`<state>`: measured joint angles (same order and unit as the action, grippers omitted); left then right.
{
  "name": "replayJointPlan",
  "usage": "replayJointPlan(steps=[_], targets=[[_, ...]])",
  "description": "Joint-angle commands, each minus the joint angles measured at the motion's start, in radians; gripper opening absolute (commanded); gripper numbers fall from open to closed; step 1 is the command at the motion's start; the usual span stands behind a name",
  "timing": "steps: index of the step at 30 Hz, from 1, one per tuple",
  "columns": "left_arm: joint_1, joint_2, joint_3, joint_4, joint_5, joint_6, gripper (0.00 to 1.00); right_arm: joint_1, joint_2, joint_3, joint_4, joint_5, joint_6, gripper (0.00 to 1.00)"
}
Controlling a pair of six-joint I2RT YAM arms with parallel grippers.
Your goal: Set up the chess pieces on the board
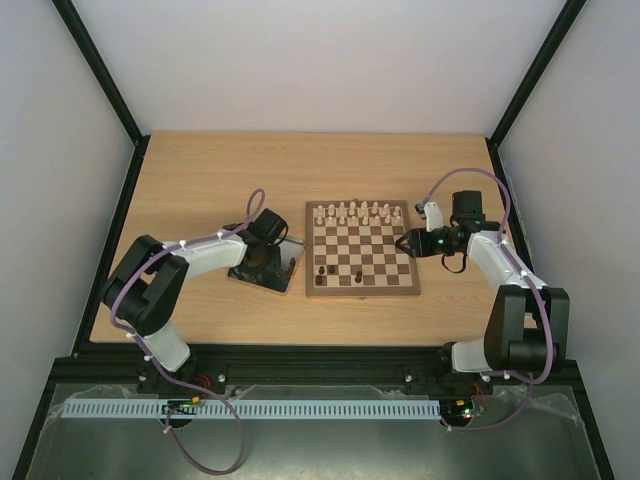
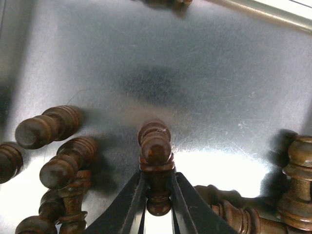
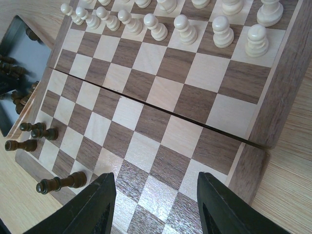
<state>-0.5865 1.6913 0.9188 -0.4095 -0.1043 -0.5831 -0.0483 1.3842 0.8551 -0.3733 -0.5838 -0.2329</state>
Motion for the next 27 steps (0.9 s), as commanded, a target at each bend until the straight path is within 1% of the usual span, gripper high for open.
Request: replayJointPlan(steps=[1,6,9,13,16,18,20,24,26,27], targets=[[-0.005,-0.021,-0.024,-0.035,-0.032,0.005,0.13,0.003,0.009,0.018,-0.046,-0.025,-0.013,0.49],[-0.005,-0.072,-0.013,-0.03,-0.049,0.092,0.09,0.003,0.004,0.021,-0.042,-0.032,-0.006,0.49],[-0.013,-0.136,-0.018,0.0,-0.009,0.165,0.08,0.005,-0.02,0.036,-0.047,-0.066,-0.018,0.49],[-0.047,-0.211,-0.008,0.034,0.074,0.266,0.07,0.022,-0.068,0.089,-0.105,-0.136,-0.131,0.49],[-0.089,-0.246,0.015,0.048,0.147,0.334,0.07,0.074,-0.088,0.144,-0.169,-0.151,-0.246,0.49],[-0.121,-0.261,0.033,0.048,0.168,0.386,0.07,0.117,-0.092,0.178,-0.209,-0.151,-0.32,0.49],[-0.141,-0.266,0.051,0.041,0.177,0.405,0.07,0.156,-0.089,0.202,-0.217,-0.149,-0.35,0.49],[-0.145,-0.258,0.071,0.043,0.245,0.416,0.07,0.221,-0.069,0.226,-0.2,-0.176,-0.31,0.48],[-0.145,-0.197,0.146,-0.016,0.249,0.426,0.07,0.241,-0.068,0.22,-0.176,-0.154,-0.273,0.48],[-0.145,-0.153,0.202,-0.074,0.249,0.434,0.07,0.242,-0.07,0.218,-0.169,-0.14,-0.259,0.48]])
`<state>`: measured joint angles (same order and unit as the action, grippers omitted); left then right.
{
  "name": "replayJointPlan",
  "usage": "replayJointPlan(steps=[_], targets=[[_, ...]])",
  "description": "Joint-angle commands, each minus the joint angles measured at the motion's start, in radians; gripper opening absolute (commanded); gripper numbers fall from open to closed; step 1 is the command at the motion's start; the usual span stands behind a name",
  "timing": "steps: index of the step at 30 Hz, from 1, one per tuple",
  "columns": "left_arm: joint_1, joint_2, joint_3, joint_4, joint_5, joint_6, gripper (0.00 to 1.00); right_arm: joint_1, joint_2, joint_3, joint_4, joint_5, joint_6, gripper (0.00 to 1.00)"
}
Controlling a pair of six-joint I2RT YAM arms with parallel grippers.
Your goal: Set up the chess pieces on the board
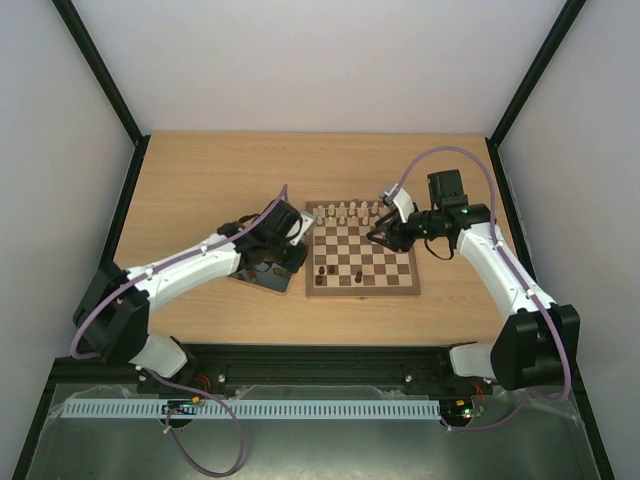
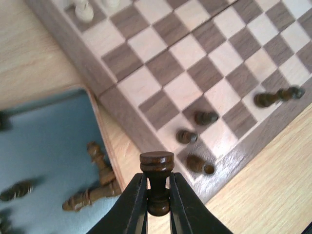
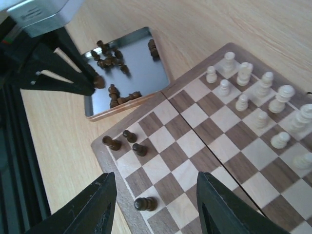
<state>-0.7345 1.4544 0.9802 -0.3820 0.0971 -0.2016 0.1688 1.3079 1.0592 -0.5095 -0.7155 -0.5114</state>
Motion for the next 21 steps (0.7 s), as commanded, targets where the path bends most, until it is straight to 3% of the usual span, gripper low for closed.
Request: replayJointPlan(steps=[1,7,12,21], targets=[[0.001,0.13,0.193,-0.156,0.042,0.051,0.07,0.026,0.0,0.01,-0.031,0.009,0.031,0.48],[0.003,0.325,0.442,-0.402,-0.006,-0.001,0.07,0.025,-0.133,-0.07,-0.062,0.165,0.01,0.49],[0.003,0.49,0.632,-0.584,0.09,-0.035,0.07,0.025,-0.225,-0.149,-0.057,0.209,0.041,0.51],[0.028,0.516,0.702,-0.611,0.306,0.004,0.06,0.026,-0.221,-0.197,0.004,0.095,0.042,0.51]])
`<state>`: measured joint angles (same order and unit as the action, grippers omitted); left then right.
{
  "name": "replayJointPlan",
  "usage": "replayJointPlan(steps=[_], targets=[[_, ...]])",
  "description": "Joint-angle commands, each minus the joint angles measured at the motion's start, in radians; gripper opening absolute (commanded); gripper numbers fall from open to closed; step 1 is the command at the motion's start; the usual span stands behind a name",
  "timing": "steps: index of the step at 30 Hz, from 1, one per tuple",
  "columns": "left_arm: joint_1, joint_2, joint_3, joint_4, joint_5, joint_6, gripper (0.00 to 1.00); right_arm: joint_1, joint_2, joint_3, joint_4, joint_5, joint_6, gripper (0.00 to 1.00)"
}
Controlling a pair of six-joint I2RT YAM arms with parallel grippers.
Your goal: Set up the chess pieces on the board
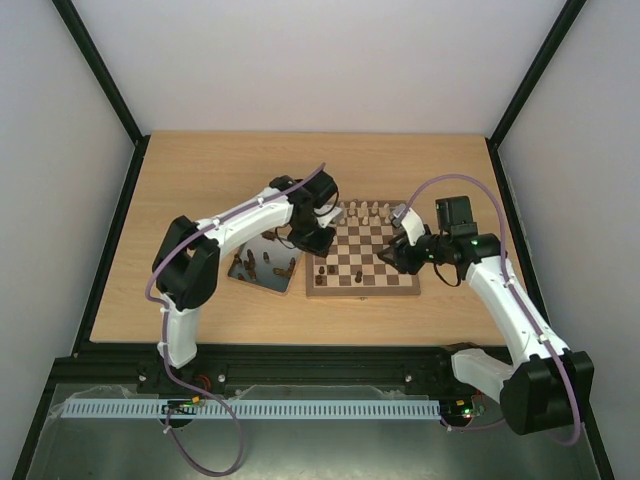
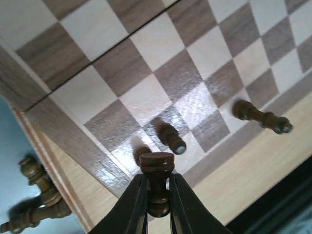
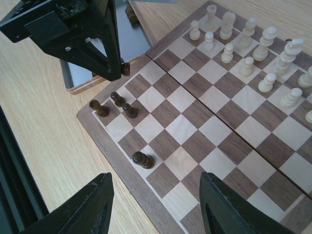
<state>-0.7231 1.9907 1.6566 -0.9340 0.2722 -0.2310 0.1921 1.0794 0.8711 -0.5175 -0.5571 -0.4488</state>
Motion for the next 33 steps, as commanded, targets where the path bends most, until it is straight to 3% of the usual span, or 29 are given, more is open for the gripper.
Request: replayJointPlan(steps=[1,6,11,25,33], targets=[[0.019,-0.027,0.015,-0.05,0.142,0.044,0.06,0.002,0.011,-0.009,0.007,-0.076,-0.054,0.52],[0.037,-0.099,-0.088,0.046,0.374,0.068,0.06,0.02,0.04,0.02,-0.055,-0.118,-0.275,0.52],[0.035,-0.167,-0.163,0.103,0.565,0.072,0.07,0.118,0.047,0.075,-0.086,-0.018,-0.454,0.56],[0.001,-0.242,-0.182,0.135,0.752,0.059,0.07,0.337,0.138,0.251,-0.222,0.07,-0.637,0.6],[0.0,-0.266,-0.188,0.153,0.771,0.05,0.07,0.426,0.143,0.244,-0.276,0.131,-0.655,0.55]])
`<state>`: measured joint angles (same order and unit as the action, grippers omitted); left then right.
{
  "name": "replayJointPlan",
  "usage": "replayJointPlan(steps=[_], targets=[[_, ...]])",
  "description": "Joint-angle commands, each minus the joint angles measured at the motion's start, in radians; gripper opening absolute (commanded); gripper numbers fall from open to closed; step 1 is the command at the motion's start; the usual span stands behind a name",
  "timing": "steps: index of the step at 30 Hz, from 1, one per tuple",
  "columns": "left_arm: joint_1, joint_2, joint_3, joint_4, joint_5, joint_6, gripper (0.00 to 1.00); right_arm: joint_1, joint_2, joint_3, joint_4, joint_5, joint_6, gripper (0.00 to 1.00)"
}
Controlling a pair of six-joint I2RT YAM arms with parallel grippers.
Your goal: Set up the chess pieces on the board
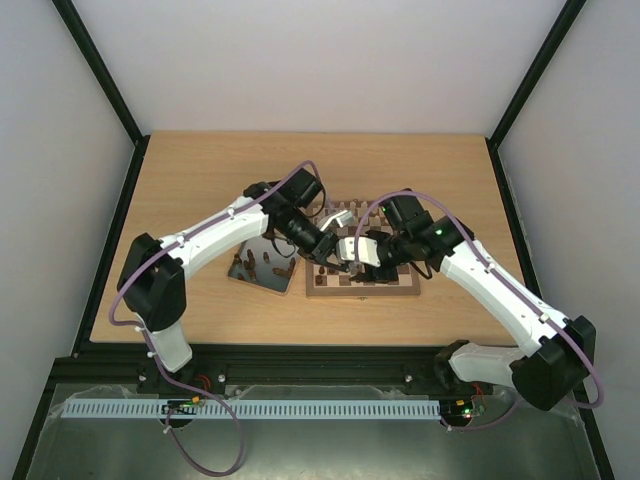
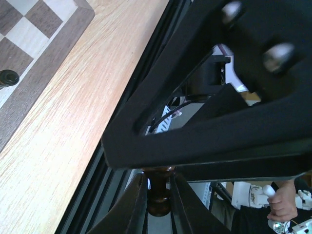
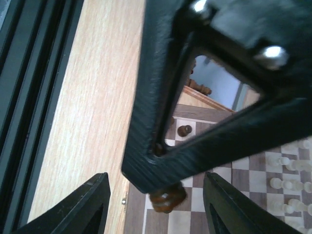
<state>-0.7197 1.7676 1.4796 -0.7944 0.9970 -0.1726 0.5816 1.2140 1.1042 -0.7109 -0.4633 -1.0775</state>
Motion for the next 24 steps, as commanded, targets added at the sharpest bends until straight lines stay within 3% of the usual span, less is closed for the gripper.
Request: replayJointPlan(steps=[1,11,15,19,24], targets=[[-0.003,-0.043,-0.011,0.014,0.047,-0.008,0.07,0.045,0.008,0.008,-0.081,0.045,-0.023,0.53],[-0.003,-0.031,-0.018,0.027,0.02,-0.027,0.07,0.096,-0.014,-0.033,-0.015,0.089,0.041,0.3],[0.018,-0.044,-0.02,0.053,-0.032,-0.045,0.25,0.096,-0.024,-0.051,0.035,0.094,0.125,0.21],[0.064,-0.135,-0.101,0.2,-0.098,-0.114,0.39,0.086,-0.037,-0.089,0.109,0.088,0.276,0.18],[0.084,-0.294,-0.303,0.514,-0.21,-0.217,0.41,0.008,-0.042,-0.111,0.188,-0.118,0.485,0.17]])
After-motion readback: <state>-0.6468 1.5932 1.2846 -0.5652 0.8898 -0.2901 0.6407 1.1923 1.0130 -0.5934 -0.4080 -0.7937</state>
